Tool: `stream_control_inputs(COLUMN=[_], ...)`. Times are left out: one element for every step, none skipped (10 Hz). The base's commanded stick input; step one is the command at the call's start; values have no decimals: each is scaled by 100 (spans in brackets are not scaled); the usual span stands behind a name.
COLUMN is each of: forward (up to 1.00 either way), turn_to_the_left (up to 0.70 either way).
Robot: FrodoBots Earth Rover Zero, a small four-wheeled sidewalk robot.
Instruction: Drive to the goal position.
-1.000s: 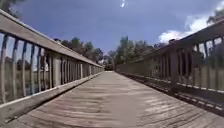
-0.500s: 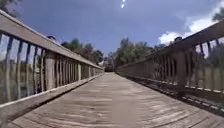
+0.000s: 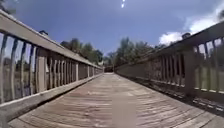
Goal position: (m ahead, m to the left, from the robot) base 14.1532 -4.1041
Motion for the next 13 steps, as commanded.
stream_control_inputs(forward=[50, 50, 50, 50, 50, 50, 50, 50, 50, 50, 50, 50, 50], turn_to_the_left=[0, 0, 0, 0, 0, 13, 39, 40, 7, 0, 0, 0, 0])
